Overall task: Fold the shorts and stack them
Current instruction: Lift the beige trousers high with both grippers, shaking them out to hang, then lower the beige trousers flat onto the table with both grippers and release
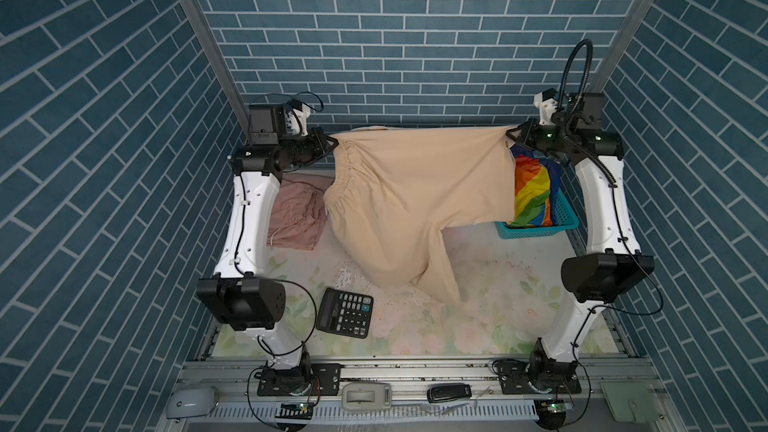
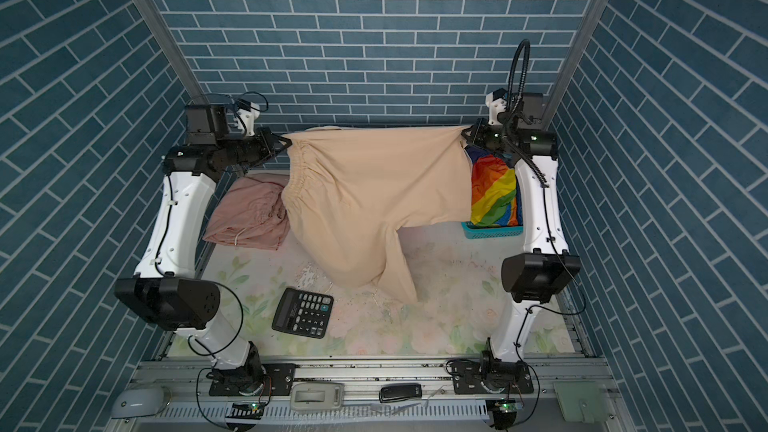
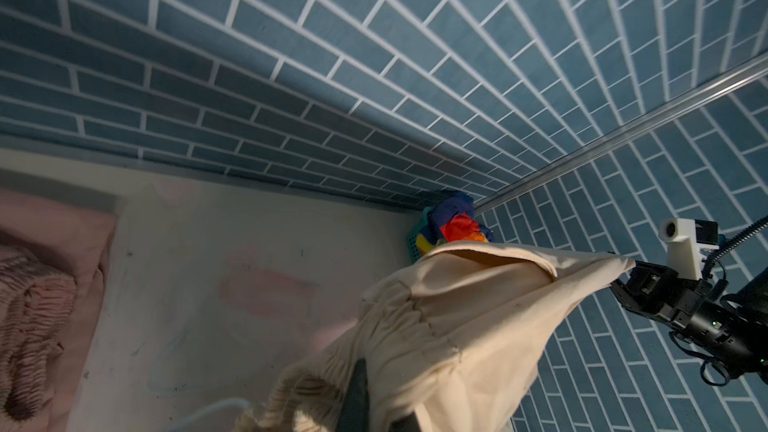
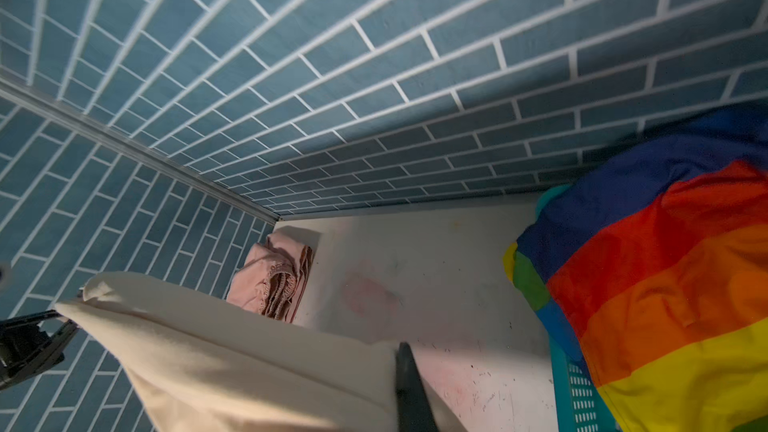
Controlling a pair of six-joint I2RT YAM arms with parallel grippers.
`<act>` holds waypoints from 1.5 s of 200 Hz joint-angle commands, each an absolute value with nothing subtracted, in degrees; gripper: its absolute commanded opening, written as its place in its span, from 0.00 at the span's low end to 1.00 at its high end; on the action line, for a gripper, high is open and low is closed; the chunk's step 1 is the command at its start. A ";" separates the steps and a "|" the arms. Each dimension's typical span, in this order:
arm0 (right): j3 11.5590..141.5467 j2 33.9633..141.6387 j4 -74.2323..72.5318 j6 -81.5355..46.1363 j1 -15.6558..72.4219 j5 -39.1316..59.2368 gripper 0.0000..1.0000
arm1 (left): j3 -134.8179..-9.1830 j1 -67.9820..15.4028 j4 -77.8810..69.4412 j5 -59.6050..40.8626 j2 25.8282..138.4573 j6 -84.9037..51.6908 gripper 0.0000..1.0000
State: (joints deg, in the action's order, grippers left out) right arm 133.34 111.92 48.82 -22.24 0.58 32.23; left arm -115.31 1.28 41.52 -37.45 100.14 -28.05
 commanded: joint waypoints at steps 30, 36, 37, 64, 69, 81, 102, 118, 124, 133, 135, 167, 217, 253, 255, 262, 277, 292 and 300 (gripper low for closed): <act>162.11 125.18 49.78 -29.50 -5.34 22.99 0.00 | -129.61 2.64 31.00 -28.21 111.48 -35.79 0.00; 165.54 127.58 48.80 -31.06 -6.20 23.89 0.00 | -133.24 1.98 30.53 -27.83 113.35 -36.76 0.00; 165.74 127.68 48.48 -31.22 -6.40 24.07 0.00 | -133.90 1.87 30.47 -27.80 113.67 -36.97 0.00; 158.31 119.64 36.05 -38.83 -11.61 27.95 0.00 | -154.60 -0.43 31.26 -28.37 121.89 -40.38 0.00; 155.78 117.33 34.13 -38.81 -12.28 28.02 0.00 | -157.11 -0.44 31.55 -28.96 122.59 -40.86 0.00; 150.14 111.92 30.89 -37.25 -13.15 28.36 0.00 | -158.22 0.27 32.13 -29.72 121.82 -41.07 0.00; 141.99 104.04 30.62 -32.97 -13.36 29.58 0.00 | -145.16 2.36 29.73 -31.95 113.74 -38.80 0.00; 130.64 98.16 29.44 -32.75 -13.04 33.25 0.00 | -128.76 3.78 27.87 -32.68 105.32 -36.27 0.00; 123.88 95.18 27.27 -32.95 -12.51 34.64 0.00 | -122.04 4.26 28.01 -31.90 101.83 -35.03 0.00; 112.65 90.11 24.17 -32.39 -10.89 34.65 0.00 | -110.78 5.50 27.69 -30.51 96.62 -33.93 0.00; 110.12 89.37 23.49 -32.14 -10.48 34.35 0.00 | -108.29 5.73 27.51 -30.37 95.59 -33.75 0.00; 80.40 78.77 21.62 -30.16 -2.11 29.77 0.00 | -77.38 9.98 23.82 -33.22 86.24 -32.32 0.00; 49.13 69.42 18.71 -34.08 10.10 23.05 0.00 | -58.19 11.16 26.80 -33.27 84.61 -27.84 0.00; 37.14 67.40 18.48 -37.55 15.46 19.50 0.00 | -54.21 12.45 30.05 -32.24 85.08 -25.80 0.00; 36.73 67.48 18.51 -37.65 15.62 19.33 0.00 | -54.03 12.47 30.17 -32.25 85.10 -25.77 0.00; 35.59 67.87 18.69 -37.78 16.11 18.74 0.00 | -53.63 12.57 30.63 -32.17 85.38 -25.92 0.00; 34.20 69.56 19.38 -37.36 16.50 17.69 0.00 | -52.75 12.56 30.57 -33.56 85.97 -26.25 0.01; 33.46 71.81 19.22 -36.95 16.78 17.90 0.00 | -52.21 12.57 30.62 -35.21 86.58 -26.37 0.14; 33.39 73.11 19.23 -36.50 17.11 18.39 0.00 | -52.21 12.55 31.07 -36.18 86.82 -26.00 0.20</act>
